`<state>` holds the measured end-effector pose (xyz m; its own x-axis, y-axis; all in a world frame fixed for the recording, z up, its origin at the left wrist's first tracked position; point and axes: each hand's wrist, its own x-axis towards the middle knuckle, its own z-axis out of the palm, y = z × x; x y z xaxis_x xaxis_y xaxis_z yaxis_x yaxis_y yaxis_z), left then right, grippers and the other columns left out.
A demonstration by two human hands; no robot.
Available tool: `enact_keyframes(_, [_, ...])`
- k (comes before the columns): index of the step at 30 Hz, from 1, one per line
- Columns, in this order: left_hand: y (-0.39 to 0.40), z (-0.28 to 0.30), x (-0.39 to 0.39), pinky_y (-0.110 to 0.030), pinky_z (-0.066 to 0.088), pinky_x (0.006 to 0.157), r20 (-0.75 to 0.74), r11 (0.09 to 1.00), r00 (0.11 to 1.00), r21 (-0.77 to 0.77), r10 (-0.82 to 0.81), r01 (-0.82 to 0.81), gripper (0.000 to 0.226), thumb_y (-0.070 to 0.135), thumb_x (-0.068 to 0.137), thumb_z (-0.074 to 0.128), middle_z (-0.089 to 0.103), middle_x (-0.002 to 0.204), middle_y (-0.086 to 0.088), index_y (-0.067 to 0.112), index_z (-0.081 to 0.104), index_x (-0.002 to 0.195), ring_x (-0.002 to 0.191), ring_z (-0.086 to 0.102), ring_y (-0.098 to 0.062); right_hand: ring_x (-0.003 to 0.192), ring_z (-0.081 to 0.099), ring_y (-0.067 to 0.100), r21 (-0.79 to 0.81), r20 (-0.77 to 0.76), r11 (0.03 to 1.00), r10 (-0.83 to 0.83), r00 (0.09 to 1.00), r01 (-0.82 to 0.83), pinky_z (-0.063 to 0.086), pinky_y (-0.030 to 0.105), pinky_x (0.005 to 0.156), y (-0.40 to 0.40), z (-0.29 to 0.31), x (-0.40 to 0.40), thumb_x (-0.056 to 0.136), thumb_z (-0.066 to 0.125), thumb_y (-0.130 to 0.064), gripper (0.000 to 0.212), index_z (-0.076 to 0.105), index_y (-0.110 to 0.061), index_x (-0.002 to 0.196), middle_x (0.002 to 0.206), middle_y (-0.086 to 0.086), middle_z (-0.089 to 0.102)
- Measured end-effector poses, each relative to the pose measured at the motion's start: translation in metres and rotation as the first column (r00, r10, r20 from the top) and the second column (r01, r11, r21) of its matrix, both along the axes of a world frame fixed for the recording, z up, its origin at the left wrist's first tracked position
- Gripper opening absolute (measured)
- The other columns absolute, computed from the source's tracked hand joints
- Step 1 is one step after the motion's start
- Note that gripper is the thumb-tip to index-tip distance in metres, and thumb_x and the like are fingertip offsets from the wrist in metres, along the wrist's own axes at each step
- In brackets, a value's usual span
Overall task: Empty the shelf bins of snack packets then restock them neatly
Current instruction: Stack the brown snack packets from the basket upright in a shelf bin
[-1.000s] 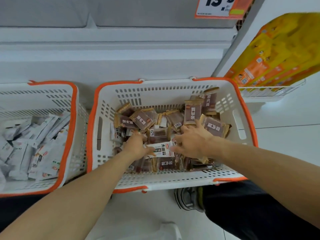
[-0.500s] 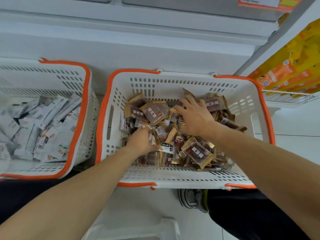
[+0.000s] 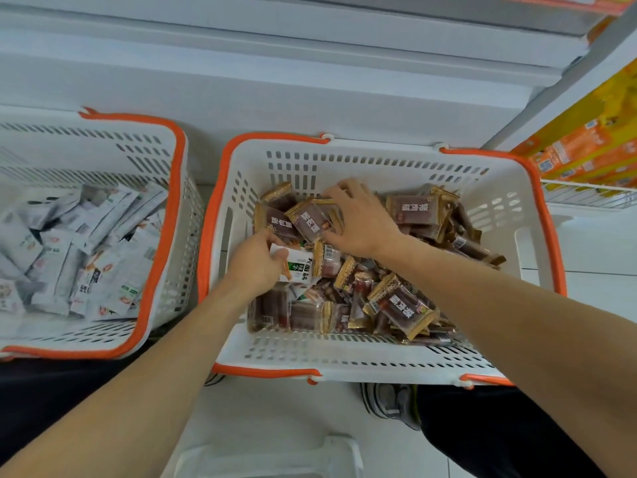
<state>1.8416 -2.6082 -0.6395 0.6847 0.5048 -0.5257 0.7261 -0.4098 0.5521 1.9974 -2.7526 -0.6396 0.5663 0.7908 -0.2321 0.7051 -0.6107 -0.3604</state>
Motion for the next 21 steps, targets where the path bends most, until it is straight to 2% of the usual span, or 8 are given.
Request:
enact_keyframes(2, [0.0,0.0,-0.004,-0.036,0.056,0.077,-0.038,0.999,0.998,-0.014,0.044,-0.044,0.019,0.017,0.1,0.058,0.066,0.111,-0.009,0.011,0.055,0.118,0.098,0.065,-0.027,0.135,0.039,0.037,-0.102,-0.07,0.99,0.094,0.993,-0.101,0.042,0.056,0.108,0.021,-0.011,-0.002,0.084,0.067,-0.054,0.08,0.034,-0.027,0.151,0.149,0.013,0.035])
enact_keyframes(4, [-0.004,-0.005,-0.011,-0.03,0.053,0.065,-0.09,0.99,0.989,-0.071,0.118,-0.124,0.024,0.013,0.099,0.058,0.065,0.118,-0.012,0.01,0.052,0.122,0.101,0.065,-0.026,0.141,0.032,0.04,-0.19,-0.086,0.97,0.135,0.987,-0.15,0.034,0.062,0.112,0.044,-0.021,-0.004,0.082,0.069,-0.061,0.091,0.023,-0.034,0.156,0.157,0.014,0.027])
enact_keyframes(6, [-0.013,-0.009,-0.019,-0.022,0.046,0.051,-0.142,0.965,0.969,-0.135,0.204,-0.223,0.03,0.011,0.097,0.061,0.064,0.117,-0.01,0.01,0.052,0.125,0.092,0.064,-0.023,0.144,0.025,0.043,-0.292,-0.066,0.938,0.175,0.982,-0.186,0.027,0.068,0.112,0.065,-0.031,-0.007,0.078,0.068,-0.069,0.1,0.012,-0.042,0.157,0.16,0.013,0.021])
enact_keyframes(9, [-0.024,-0.02,-0.025,-0.023,0.049,0.05,-0.128,0.906,0.93,-0.214,0.345,-0.366,0.027,0.006,0.092,0.065,0.068,0.114,-0.011,0.011,0.055,0.117,0.086,0.064,-0.023,0.142,0.025,0.047,-0.368,-0.02,0.911,0.192,0.981,-0.186,0.028,0.071,0.108,0.086,-0.044,-0.015,0.069,0.07,-0.077,0.112,0.005,-0.045,0.155,0.158,0.017,0.023])
enact_keyframes(12, [-0.028,-0.025,-0.025,-0.021,0.045,0.049,-0.114,0.883,0.914,-0.236,0.39,-0.406,0.035,0.005,0.09,0.066,0.067,0.119,-0.012,0.009,0.056,0.124,0.086,0.062,-0.023,0.137,0.035,0.047,-0.337,0.013,0.923,0.204,0.979,-0.188,0.032,0.065,0.109,0.09,-0.053,-0.014,0.076,0.07,-0.068,0.103,0.011,-0.041,0.156,0.153,0.021,0.033])
enact_keyframes(16, [-0.027,-0.025,-0.023,-0.014,0.044,0.042,-0.124,0.855,0.907,-0.303,0.403,-0.421,0.033,0.002,0.093,0.06,0.067,0.119,-0.013,0.008,0.057,0.126,0.085,0.062,-0.022,0.13,0.046,0.039,-0.202,-0.076,0.947,0.238,0.968,-0.249,0.039,0.049,0.11,0.084,-0.054,0.001,0.089,0.07,-0.032,0.079,0.027,-0.037,0.156,0.148,0.016,0.043])
enact_keyframes(18, [-0.026,-0.024,-0.023,-0.019,0.047,0.048,-0.123,0.841,0.902,-0.327,0.415,-0.431,0.029,0.0,0.093,0.06,0.069,0.11,-0.013,0.007,0.059,0.12,0.079,0.064,-0.02,0.132,0.046,0.036,-0.174,-0.136,0.942,0.266,0.954,-0.288,0.037,0.042,0.111,0.08,-0.046,0.01,0.089,0.071,-0.025,0.075,0.034,-0.03,0.155,0.149,0.015,0.044])
enact_keyframes(21, [-0.026,-0.019,-0.024,-0.02,0.049,0.052,-0.122,0.835,0.905,-0.35,0.408,-0.423,0.019,0.002,0.094,0.058,0.068,0.086,-0.005,0.011,0.057,0.111,0.063,0.061,-0.008,0.132,0.048,0.032,-0.117,-0.19,0.948,0.272,0.944,-0.296,0.037,0.037,0.11,0.066,-0.027,0.023,0.087,0.073,-0.025,0.068,0.046,-0.02,0.149,0.147,0.012,0.051])
